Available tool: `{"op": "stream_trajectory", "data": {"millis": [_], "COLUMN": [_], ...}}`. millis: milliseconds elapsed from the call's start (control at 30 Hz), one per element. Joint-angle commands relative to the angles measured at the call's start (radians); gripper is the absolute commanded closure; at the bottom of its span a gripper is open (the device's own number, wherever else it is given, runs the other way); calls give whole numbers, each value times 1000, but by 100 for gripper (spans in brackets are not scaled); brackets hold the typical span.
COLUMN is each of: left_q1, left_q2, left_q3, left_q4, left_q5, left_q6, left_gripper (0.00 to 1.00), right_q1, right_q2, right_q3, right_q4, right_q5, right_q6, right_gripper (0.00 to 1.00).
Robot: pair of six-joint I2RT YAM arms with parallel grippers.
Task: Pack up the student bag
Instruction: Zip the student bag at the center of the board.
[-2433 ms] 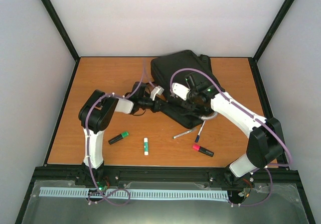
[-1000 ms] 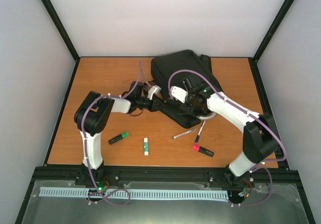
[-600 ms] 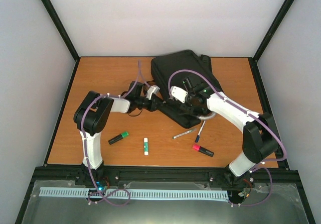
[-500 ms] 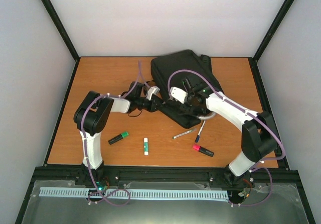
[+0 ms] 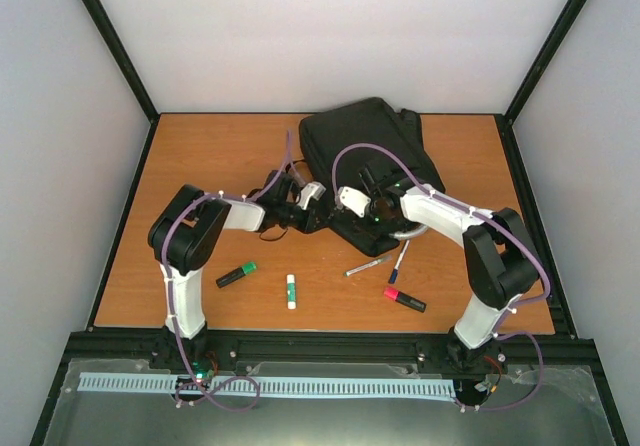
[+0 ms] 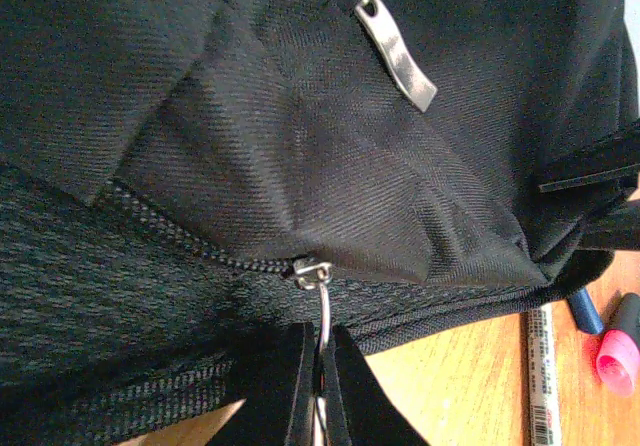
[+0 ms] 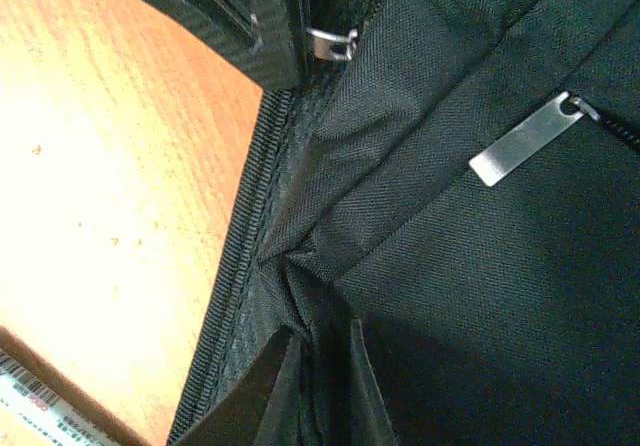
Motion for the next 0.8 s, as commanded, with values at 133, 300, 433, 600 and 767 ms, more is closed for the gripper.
{"op": "stream_trajectory", "data": {"millis": [133,300,433,600,767], "left_q1": [-75,-76,-78,-79,-79], "left_q2": [-23,-60,-101,-166,-197], "left_q3": [-19,-41,-81,-105,-118], "left_q4": [31,3,39,8,-45], "left_q5": [27,-95,-130,-156,-198], "left_q6": [-27,-92,-153,-160,-143], "left_gripper": [99,99,99,99,99], "right_q1": [-23,-158,-282,-305,-304], "right_q2": [-36,-128,-131,-84,42], "right_q3": [27,77,68,41,66], "right_q4": [-67,-128,-89,-30,-28], "right_q5": [-125,-173,-142,2,37], "right_q6": [39,57,71,67,76], "right_gripper": [71,53,50,50,49]}}
